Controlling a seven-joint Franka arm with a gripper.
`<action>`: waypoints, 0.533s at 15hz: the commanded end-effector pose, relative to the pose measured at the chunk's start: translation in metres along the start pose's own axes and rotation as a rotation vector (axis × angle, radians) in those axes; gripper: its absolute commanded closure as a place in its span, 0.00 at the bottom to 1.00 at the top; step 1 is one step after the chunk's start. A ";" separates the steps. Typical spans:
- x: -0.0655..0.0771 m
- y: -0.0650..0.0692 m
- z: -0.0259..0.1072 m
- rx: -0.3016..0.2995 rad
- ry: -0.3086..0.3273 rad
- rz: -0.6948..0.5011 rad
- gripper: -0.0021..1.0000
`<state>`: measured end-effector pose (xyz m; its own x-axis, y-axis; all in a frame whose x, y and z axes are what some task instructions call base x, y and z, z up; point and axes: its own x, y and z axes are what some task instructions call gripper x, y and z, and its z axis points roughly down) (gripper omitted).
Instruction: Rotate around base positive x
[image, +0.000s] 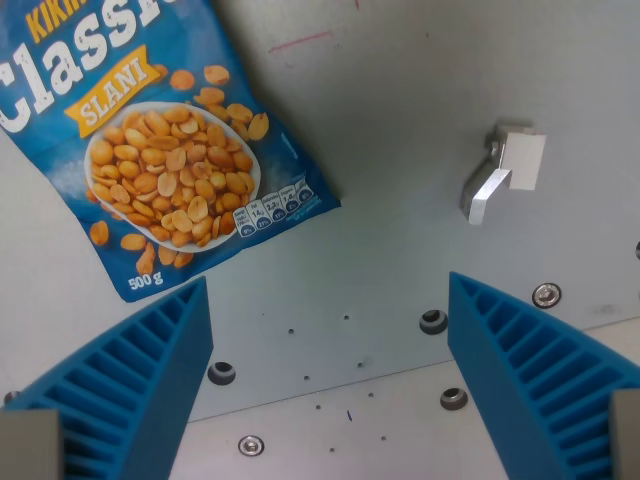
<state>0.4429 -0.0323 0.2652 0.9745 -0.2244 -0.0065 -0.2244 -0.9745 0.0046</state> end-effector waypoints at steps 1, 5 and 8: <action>0.000 0.000 -0.002 0.014 0.001 0.000 0.00; 0.000 0.000 -0.002 0.066 -0.011 0.000 0.00; 0.000 0.000 -0.002 0.105 -0.020 -0.001 0.00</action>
<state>0.4431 -0.0305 0.2652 0.9730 -0.2308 -0.0086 -0.2309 -0.9729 -0.0084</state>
